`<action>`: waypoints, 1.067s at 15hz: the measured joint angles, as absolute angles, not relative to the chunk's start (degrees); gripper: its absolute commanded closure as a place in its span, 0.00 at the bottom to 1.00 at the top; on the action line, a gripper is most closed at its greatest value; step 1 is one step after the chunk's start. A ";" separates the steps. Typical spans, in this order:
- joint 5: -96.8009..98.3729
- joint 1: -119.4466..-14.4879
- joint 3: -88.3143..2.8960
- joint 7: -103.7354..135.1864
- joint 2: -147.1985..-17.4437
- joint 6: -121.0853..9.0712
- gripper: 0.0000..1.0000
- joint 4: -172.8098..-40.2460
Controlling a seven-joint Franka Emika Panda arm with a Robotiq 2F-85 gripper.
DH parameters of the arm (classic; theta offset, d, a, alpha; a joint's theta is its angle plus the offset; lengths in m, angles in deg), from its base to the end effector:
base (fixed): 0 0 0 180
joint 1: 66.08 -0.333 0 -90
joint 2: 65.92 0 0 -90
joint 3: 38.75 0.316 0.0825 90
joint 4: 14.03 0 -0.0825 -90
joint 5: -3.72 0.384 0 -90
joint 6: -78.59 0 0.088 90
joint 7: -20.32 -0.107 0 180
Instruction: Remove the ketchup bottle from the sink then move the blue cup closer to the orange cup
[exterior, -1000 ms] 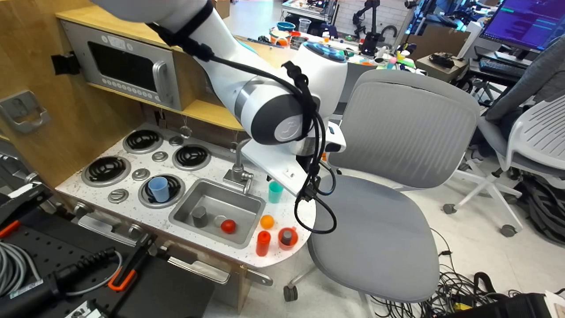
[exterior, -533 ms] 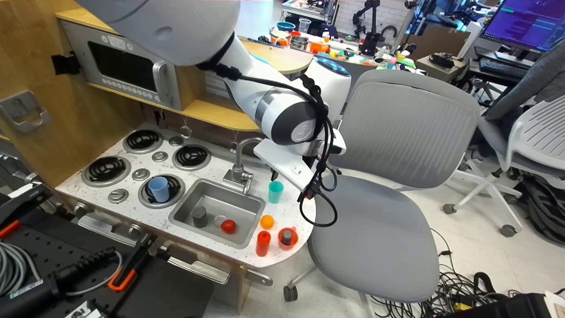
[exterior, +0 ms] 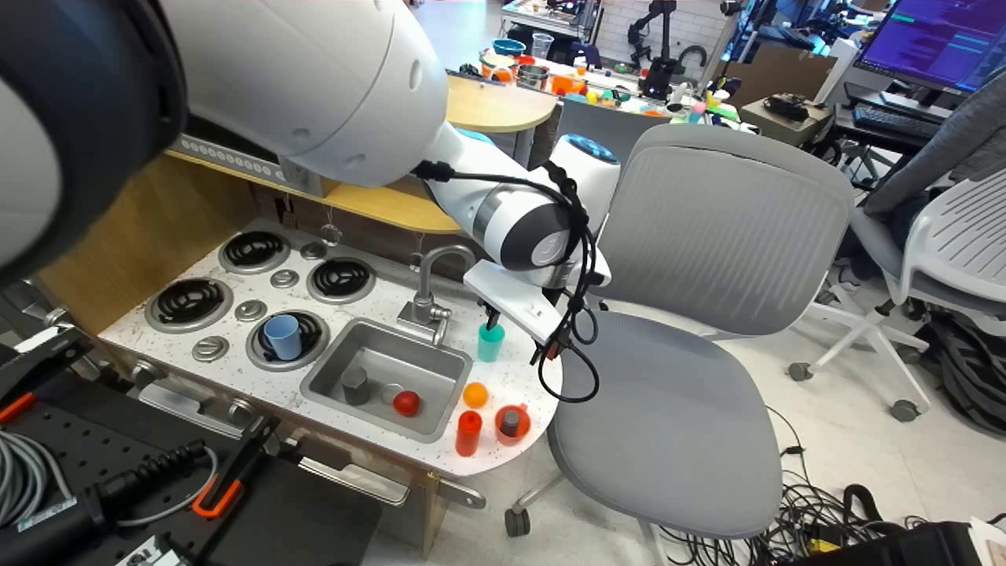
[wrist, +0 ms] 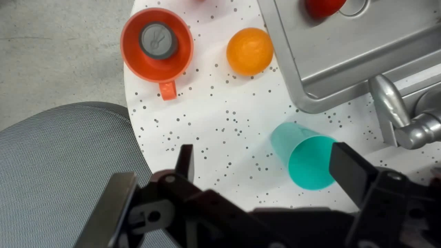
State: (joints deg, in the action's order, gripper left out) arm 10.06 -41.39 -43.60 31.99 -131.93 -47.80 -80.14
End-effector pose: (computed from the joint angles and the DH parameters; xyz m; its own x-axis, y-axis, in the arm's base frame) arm 0.6538 -0.3464 0.0761 0.9405 -0.3268 -0.0929 -0.3302 -0.9436 -0.0243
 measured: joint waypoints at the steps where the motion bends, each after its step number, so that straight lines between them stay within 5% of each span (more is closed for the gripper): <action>1: 9.66 -41.50 -43.64 31.98 -133.45 -47.24 0.00 -78.33; 16: 5.91 -43.81 -44.32 31.57 -143.74 -39.69 0.00 -59.77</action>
State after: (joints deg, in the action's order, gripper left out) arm 5.91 -43.81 -44.32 31.57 -143.74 -39.69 -59.77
